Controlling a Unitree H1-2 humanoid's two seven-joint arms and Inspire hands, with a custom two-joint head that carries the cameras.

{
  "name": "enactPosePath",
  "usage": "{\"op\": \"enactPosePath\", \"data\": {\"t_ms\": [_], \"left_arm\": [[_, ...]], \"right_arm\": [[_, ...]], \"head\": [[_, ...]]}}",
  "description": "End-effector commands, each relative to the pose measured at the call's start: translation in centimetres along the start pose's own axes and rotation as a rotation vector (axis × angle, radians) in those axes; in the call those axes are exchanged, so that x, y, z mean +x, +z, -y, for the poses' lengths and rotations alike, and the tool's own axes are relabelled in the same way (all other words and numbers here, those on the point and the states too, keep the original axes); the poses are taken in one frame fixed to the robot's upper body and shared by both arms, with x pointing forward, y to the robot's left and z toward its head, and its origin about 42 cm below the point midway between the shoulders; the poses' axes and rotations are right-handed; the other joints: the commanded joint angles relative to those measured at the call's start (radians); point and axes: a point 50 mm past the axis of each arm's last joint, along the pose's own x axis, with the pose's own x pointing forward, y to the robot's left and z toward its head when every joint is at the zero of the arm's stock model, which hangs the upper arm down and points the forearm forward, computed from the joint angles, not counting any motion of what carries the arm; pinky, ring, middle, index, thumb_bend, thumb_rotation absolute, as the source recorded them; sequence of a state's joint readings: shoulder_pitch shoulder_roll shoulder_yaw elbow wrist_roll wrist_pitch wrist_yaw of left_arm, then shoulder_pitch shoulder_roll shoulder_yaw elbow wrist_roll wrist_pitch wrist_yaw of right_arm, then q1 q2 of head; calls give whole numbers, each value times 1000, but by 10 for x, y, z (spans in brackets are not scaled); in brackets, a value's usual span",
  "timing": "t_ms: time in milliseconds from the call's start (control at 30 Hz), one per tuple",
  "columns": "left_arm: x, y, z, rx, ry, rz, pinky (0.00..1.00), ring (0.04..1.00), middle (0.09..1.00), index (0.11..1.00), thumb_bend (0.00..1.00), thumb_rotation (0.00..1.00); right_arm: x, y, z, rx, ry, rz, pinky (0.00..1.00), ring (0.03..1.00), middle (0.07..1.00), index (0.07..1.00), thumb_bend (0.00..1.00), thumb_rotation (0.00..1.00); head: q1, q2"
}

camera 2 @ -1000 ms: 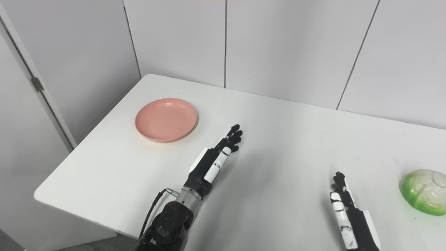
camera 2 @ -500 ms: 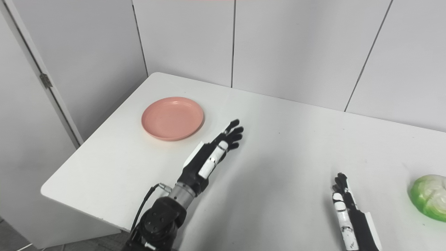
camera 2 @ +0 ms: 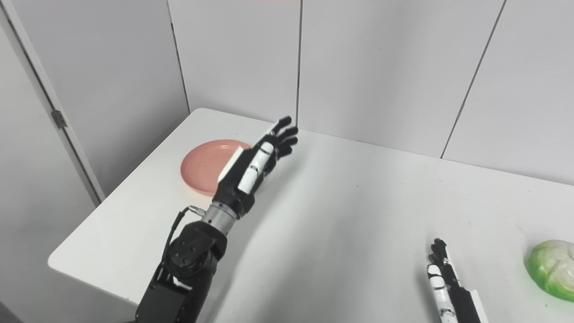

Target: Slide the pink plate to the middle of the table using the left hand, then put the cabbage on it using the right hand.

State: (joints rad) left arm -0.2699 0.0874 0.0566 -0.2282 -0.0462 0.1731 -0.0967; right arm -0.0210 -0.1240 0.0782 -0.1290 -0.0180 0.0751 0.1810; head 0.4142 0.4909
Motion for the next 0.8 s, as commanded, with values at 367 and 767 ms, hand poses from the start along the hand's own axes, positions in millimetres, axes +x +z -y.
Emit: {"op": "enactPosePath", "data": {"t_ms": [367, 767], "left_arm": [[56, 42, -80, 77, 166, 106, 875, 887, 890, 884, 437, 1000], [62, 43, -153, 80, 319, 89, 882, 878, 887, 881, 421, 1000]], "right_arm": [[5, 14, 5, -7, -4, 58, 1000, 1000, 1000, 1000, 0, 1000], [5, 14, 6, -10, -5, 59, 1000, 1000, 1000, 1000, 0, 1000]], "head": [[7, 10], [13, 18]]}}
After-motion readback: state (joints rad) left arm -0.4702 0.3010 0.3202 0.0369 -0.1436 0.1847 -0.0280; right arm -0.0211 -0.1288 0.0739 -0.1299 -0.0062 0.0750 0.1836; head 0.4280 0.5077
